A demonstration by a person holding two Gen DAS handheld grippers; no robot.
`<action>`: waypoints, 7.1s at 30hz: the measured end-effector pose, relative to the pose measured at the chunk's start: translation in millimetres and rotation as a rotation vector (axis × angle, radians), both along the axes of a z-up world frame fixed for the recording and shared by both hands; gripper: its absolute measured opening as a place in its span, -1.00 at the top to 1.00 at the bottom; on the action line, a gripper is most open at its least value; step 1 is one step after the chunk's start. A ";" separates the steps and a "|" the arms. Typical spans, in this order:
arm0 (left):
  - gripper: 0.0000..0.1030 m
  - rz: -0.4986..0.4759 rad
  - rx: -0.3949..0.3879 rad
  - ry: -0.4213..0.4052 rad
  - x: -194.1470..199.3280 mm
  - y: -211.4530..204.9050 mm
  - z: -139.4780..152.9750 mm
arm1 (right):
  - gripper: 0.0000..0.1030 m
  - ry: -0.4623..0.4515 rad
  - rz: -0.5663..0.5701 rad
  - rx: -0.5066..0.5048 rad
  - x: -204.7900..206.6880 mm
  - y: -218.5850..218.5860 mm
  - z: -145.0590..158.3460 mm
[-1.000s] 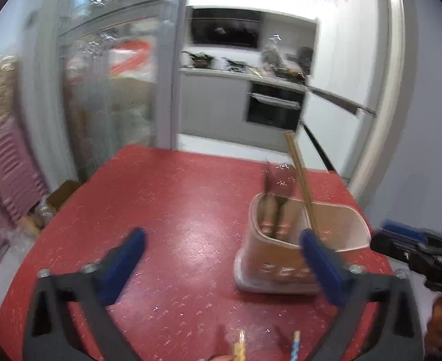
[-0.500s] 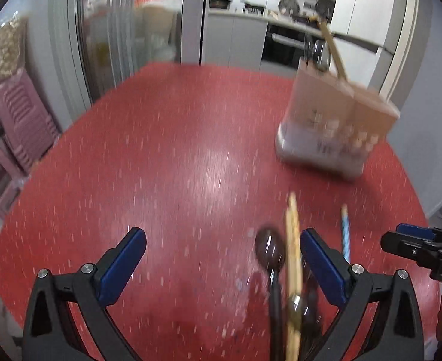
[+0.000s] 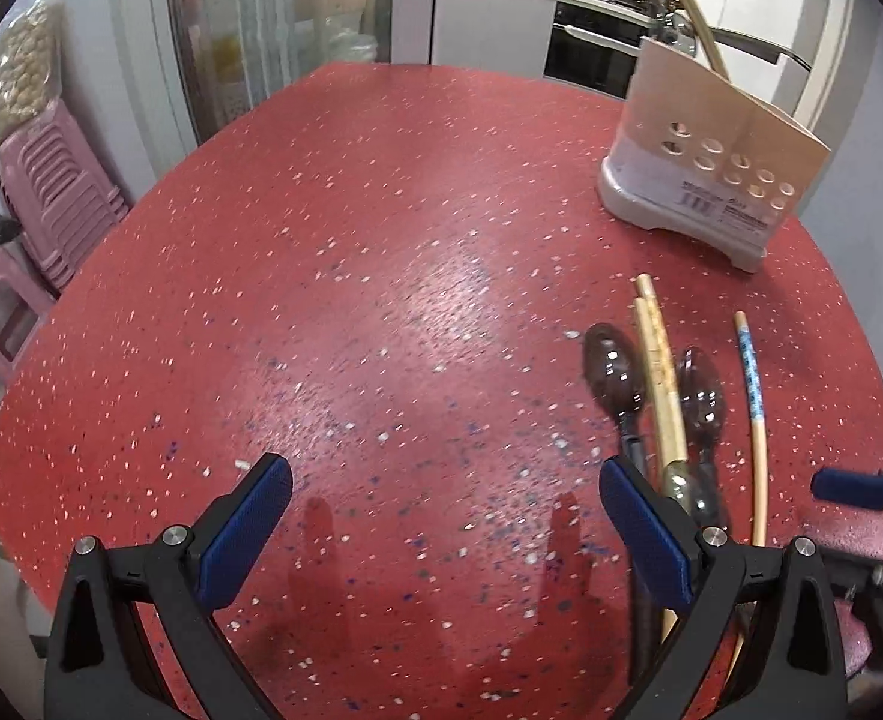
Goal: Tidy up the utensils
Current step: 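Move both tools back toward the remaining spoons and chopsticks, then grasp a dark spoon with the right tool while the left tool grasps another dark spoon, then carry both spoons to the beige holder and drop them in, then move both tools back over the remaining chopsticks and spoon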
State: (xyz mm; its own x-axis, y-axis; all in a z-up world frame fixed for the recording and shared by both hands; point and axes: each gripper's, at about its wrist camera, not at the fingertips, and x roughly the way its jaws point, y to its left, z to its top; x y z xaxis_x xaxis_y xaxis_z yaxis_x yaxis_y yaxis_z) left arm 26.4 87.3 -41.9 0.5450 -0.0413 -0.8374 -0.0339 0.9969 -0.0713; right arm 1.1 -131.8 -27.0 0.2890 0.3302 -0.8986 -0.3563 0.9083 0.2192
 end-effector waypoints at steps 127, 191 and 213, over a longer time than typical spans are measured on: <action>0.27 -0.186 -0.198 -0.445 162.7 -109.8 192.9 | 0.75 -0.460 -0.191 0.238 169.8 -105.5 167.3; 0.26 -0.116 0.021 -0.289 79.2 -98.5 104.7 | -0.53 -0.448 -0.185 0.219 102.6 -89.8 112.2; -1.00 -0.034 -0.008 -0.159 0.3 -59.4 50.9 | -0.62 -0.156 -0.248 0.142 39.3 -76.9 37.1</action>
State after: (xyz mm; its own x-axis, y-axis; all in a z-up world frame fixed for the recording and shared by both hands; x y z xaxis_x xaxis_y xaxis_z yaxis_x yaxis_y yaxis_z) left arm 26.6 27.9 9.0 0.6687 -0.0682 -0.7404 0.0125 0.9967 -0.0805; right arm 40.4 -208.6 10.1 0.5070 0.3514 -0.7871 -0.1669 0.9359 0.3104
